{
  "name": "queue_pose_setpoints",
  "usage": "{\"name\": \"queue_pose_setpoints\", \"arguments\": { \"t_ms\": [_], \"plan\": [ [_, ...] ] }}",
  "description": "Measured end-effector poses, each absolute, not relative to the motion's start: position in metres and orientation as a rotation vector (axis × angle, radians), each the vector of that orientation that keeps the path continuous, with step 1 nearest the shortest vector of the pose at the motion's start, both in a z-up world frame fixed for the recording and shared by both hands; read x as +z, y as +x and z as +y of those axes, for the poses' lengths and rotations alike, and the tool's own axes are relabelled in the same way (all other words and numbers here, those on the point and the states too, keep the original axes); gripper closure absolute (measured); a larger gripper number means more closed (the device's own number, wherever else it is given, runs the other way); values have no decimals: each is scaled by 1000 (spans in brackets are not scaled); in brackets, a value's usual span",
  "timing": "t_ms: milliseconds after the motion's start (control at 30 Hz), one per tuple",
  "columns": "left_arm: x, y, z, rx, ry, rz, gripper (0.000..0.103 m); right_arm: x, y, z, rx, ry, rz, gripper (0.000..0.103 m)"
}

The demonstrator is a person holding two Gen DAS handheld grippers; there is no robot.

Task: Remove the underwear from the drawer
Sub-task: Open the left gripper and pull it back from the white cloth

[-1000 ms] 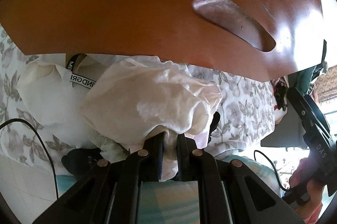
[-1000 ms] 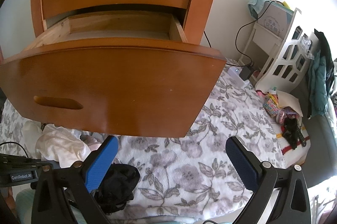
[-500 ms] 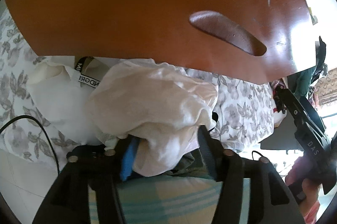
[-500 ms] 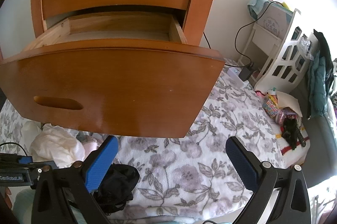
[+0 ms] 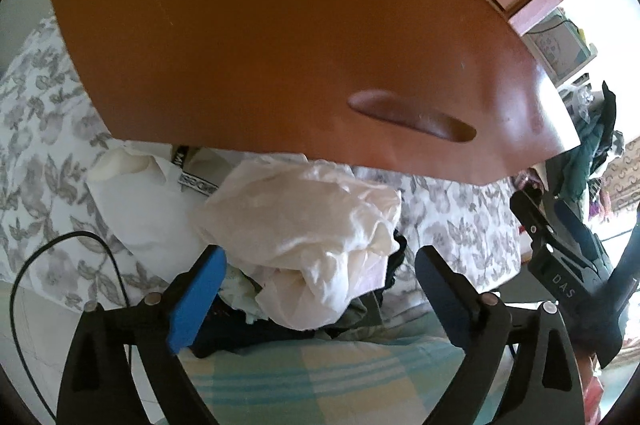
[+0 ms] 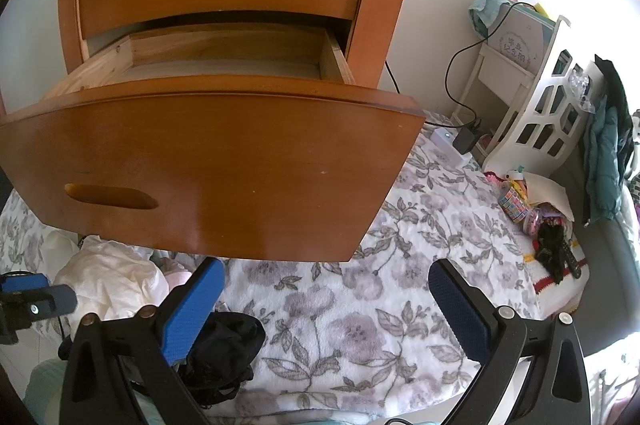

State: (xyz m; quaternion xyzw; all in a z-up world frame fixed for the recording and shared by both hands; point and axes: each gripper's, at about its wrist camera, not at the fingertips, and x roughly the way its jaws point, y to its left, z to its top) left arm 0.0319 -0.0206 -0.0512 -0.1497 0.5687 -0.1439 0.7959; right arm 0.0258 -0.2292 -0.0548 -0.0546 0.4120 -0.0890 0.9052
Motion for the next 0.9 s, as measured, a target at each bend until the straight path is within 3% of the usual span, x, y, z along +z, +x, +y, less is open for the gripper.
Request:
{"name": "queue_pose_setpoints", "arguments": {
  "t_ms": [467, 900],
  "plan": [
    [-18, 16, -10, -317, -312, 1093, 4, -52, 22, -225, -197, -125, 837, 0],
    [23, -26, 60, -188, -375, 978, 4, -43, 2, -212, -200, -159, 794, 0]
  ]
}}
